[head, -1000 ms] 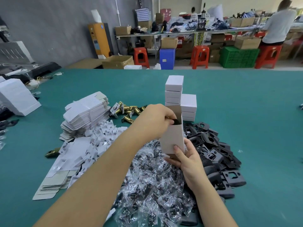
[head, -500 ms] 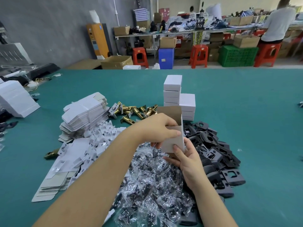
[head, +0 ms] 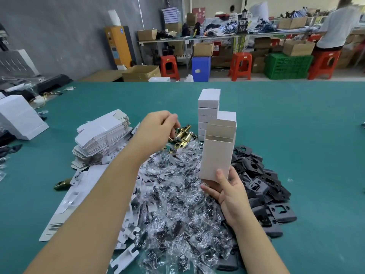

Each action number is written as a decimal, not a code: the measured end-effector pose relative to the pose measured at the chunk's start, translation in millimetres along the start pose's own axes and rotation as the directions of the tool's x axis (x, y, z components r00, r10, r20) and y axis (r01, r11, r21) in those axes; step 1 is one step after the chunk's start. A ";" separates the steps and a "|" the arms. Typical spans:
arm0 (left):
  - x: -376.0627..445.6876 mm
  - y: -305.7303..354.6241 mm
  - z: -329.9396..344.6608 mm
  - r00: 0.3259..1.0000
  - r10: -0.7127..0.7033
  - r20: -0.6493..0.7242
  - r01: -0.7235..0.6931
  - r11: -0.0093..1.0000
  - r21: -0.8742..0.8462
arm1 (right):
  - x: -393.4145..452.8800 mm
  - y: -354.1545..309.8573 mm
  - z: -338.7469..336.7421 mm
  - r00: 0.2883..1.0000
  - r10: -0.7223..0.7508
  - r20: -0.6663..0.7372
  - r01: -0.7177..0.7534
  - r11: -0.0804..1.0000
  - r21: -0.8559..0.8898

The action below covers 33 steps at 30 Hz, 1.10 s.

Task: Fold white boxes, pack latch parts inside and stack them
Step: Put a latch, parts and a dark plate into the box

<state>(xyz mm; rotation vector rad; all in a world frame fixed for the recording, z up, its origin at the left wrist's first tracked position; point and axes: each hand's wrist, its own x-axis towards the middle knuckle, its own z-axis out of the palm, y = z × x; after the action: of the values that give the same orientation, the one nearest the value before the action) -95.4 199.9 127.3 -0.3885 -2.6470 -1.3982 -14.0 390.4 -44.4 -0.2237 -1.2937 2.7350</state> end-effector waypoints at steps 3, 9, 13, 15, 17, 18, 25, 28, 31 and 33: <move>0.9 -37.5 7.6 0.986 -0.117 0.115 0.078 0.950 0.303 | -0.2 -0.4 1.6 1.000 0.008 -0.012 -0.008 1.000 0.001; -11.0 -102.7 21.6 0.937 -0.282 0.206 0.018 0.628 0.778 | 0.0 0.5 0.8 1.000 0.017 -0.015 -0.017 1.000 -0.004; -14.1 -118.1 22.0 0.944 -0.288 0.162 0.025 0.553 0.833 | 0.2 0.4 0.1 1.000 0.028 -0.015 -0.028 1.000 -0.008; -13.5 -120.4 21.9 0.955 -0.269 0.128 0.049 0.568 0.822 | 0.1 0.2 0.1 0.999 0.032 -0.012 -0.032 0.999 -0.011; -12.7 -120.7 21.3 0.962 -0.262 0.082 0.096 0.600 0.794 | -0.2 0.0 0.4 1.000 0.031 -0.006 -0.031 0.999 -0.026; -12.4 -120.1 20.9 0.963 -0.263 0.062 0.117 0.612 0.783 | -0.3 0.0 0.5 1.000 0.028 -0.004 -0.028 0.999 -0.033; -15.5 -102.0 8.9 0.982 -0.190 0.013 0.118 0.660 0.742 | 0.2 1.0 -0.3 1.000 0.028 -0.002 -0.028 0.998 -0.058; -16.1 -86.0 -2.5 0.990 -0.135 -0.036 0.123 0.719 0.684 | 0.5 1.3 -1.2 1.000 0.028 0.000 -0.028 0.997 -0.070; -16.9 -63.3 -15.8 0.996 -0.060 -0.064 0.085 0.850 0.519 | 0.7 1.4 -0.6 1.000 0.020 0.008 -0.020 0.996 -0.085; -19.1 -45.4 -23.3 0.993 -0.021 -0.116 0.061 0.933 0.354 | 0.9 1.7 0.0 1.000 0.019 0.016 -0.018 0.995 -0.093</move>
<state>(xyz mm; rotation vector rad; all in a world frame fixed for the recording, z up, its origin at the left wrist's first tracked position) -90.0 153.0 100.1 -0.2071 -2.7498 -0.8848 -14.9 389.5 -45.8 -0.2226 -1.4326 2.7001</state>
